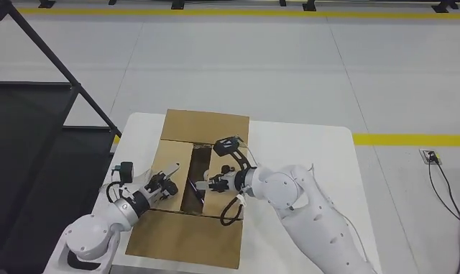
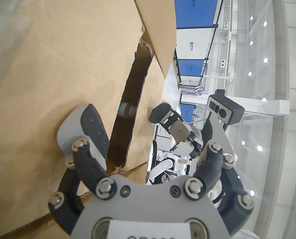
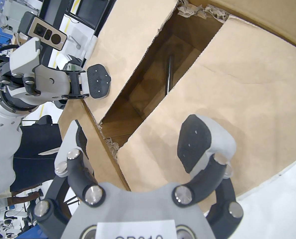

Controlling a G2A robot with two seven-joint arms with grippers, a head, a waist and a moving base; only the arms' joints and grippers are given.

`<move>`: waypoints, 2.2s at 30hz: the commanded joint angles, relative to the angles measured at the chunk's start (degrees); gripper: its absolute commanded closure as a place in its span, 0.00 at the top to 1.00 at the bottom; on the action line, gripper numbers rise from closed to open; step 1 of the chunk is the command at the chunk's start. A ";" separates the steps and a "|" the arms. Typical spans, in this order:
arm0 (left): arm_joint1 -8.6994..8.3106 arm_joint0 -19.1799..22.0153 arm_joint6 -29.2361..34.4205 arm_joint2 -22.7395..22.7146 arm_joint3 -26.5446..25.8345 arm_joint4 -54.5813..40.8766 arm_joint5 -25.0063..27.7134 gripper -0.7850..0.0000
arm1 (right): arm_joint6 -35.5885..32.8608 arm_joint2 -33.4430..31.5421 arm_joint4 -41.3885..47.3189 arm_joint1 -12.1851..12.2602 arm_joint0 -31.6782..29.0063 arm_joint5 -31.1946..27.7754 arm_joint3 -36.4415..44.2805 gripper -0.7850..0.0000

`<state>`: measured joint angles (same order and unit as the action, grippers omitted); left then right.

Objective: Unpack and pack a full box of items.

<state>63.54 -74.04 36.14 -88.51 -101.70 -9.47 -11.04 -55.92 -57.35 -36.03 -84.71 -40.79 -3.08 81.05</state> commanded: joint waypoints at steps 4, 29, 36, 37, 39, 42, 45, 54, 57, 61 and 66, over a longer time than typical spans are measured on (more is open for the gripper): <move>-0.30 -1.20 0.90 -2.51 -3.02 -1.56 1.42 1.00 | 1.75 -1.39 0.30 0.36 -0.46 -0.44 1.80 1.00; -3.98 -15.54 28.86 -26.28 4.03 -1.88 14.28 1.00 | 16.40 -5.55 -0.10 0.66 -0.34 2.29 -0.96 1.00; -4.60 -15.26 35.23 -22.72 7.10 -1.43 18.49 1.00 | 26.91 -8.16 -0.20 0.57 0.17 4.53 -5.99 1.00; -4.68 -15.18 36.22 -22.49 7.27 -2.17 19.00 1.00 | 28.35 -8.47 -0.13 0.52 0.42 4.88 -7.04 1.00; -4.83 -15.16 37.94 -22.06 7.33 -3.40 19.91 1.00 | 31.13 -9.05 0.72 0.37 0.93 5.41 -9.24 1.00; -5.00 -15.37 39.75 -21.69 6.85 -5.58 21.12 1.00 | 35.65 -9.59 2.18 0.06 1.43 5.49 -12.47 1.00; -5.17 -15.71 40.89 -21.91 6.31 -8.37 21.58 1.00 | 37.57 -9.85 4.14 -0.22 2.52 3.97 -16.46 1.00; -5.58 -15.93 41.39 -22.63 5.23 -15.59 20.23 1.00 | 38.51 -7.30 10.79 -2.07 8.70 -3.19 -31.94 1.00; -5.71 -15.89 40.95 -22.73 4.81 -16.94 19.78 1.00 | 37.60 -6.94 14.46 -2.74 10.72 -7.74 -36.65 1.00; -5.86 -15.92 40.29 -22.62 3.78 -18.12 19.31 1.00 | 35.35 -6.58 19.60 -3.61 12.77 -14.46 -41.61 1.00; -6.00 -15.77 38.27 -22.33 2.66 -19.01 18.95 1.00 | 30.36 -7.37 26.11 -4.13 15.42 -22.98 -47.20 1.00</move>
<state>57.57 -89.86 74.94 -110.92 -98.80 -28.33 7.99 -24.52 -64.53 -11.20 -88.78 -25.92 -24.35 34.94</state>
